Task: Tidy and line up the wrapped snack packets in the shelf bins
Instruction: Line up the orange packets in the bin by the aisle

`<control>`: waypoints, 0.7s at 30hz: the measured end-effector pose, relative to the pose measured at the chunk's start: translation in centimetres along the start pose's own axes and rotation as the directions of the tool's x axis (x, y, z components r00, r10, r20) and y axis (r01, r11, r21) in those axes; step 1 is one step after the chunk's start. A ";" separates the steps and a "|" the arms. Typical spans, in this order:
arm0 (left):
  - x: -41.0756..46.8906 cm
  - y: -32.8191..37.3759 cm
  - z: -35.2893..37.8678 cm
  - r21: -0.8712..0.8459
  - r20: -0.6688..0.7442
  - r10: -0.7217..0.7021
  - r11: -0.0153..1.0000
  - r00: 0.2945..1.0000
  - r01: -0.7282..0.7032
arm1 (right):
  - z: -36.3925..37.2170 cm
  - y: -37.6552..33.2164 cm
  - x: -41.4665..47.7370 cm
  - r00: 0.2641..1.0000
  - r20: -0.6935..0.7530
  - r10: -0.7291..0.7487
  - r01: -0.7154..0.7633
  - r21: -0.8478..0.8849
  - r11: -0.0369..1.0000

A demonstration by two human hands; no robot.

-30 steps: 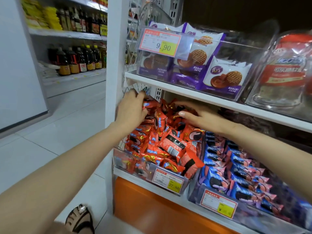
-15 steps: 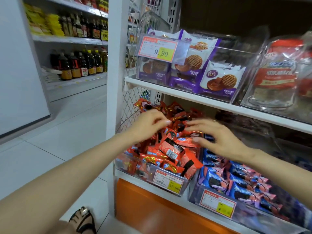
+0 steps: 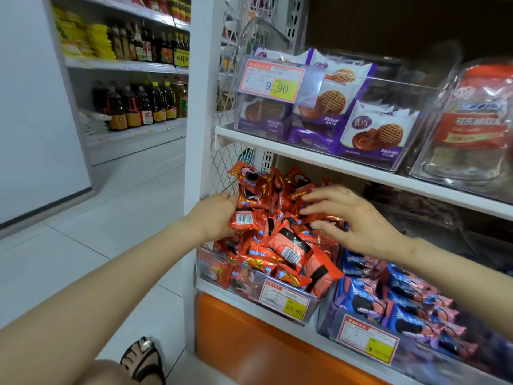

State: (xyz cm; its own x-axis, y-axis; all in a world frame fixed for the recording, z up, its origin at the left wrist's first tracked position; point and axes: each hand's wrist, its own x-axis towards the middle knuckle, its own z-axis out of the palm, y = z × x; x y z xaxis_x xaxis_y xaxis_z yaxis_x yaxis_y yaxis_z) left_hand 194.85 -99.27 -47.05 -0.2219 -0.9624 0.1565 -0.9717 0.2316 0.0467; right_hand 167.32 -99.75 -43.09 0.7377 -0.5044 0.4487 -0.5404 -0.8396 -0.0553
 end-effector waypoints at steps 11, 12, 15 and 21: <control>-7.5 -1.8 -2.7 -0.026 0.016 -0.091 0.995 0.996 0.091 | 5.5 -2.7 10.8 0.932 0.359 0.058 -0.016 -0.119 0.993; -7.9 -2.0 -2.7 -0.070 -0.002 -0.121 0.990 0.993 0.121 | 6.2 -2.9 11.2 0.918 0.388 0.083 -0.027 -0.146 0.989; -8.8 -2.9 -2.2 -0.173 -0.035 -0.174 0.971 0.984 0.165 | 8.2 -3.5 12.3 0.876 0.448 0.176 -0.072 -0.239 0.968; -9.6 -3.3 -2.0 -0.456 -0.084 -0.295 0.860 0.952 0.227 | 11.4 -4.0 13.0 0.829 0.487 0.274 -0.043 -0.433 0.900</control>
State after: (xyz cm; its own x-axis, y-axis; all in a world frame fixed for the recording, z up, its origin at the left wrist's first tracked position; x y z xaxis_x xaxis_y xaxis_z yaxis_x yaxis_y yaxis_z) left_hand 200.32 -90.51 -46.78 0.0827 -0.9724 0.2180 -0.8494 0.0456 0.5258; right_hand 183.66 -105.24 -47.18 0.6605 -0.7468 -0.0776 -0.6938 -0.6466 0.3170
